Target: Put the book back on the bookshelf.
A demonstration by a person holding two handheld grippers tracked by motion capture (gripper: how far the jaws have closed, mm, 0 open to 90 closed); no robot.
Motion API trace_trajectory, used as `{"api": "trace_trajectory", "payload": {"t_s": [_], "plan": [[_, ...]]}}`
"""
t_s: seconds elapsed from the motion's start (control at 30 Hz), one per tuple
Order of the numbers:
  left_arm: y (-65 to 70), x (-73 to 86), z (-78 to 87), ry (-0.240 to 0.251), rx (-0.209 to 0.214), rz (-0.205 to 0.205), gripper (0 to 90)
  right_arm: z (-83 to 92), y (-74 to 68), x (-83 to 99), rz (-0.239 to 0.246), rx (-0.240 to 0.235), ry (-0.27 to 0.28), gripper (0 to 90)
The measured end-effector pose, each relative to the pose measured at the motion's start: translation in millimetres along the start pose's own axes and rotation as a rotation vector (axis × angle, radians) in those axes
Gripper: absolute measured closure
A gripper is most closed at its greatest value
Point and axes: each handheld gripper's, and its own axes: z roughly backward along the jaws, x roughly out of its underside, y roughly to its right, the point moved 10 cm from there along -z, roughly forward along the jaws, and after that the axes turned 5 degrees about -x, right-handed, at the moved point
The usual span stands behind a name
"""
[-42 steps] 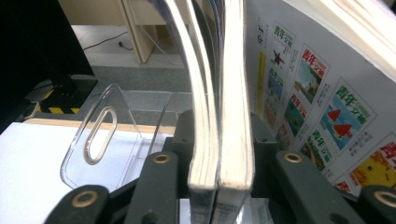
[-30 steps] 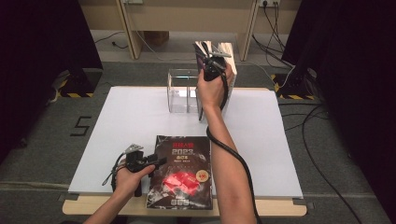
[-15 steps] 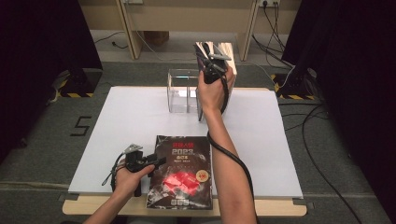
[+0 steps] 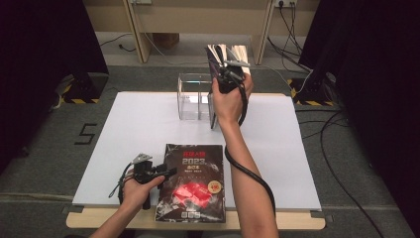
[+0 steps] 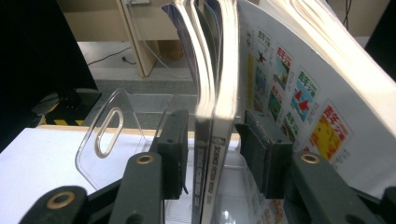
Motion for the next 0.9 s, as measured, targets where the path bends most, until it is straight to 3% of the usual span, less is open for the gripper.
{"api": "trace_trajectory", "payload": {"t_s": [0.9], "plan": [[-1.0,-0.2,1.0,-0.005,-0.012,-0.003,43.2,26.6,6.0,23.9,-0.012,-0.078,-0.026,59.0]]}}
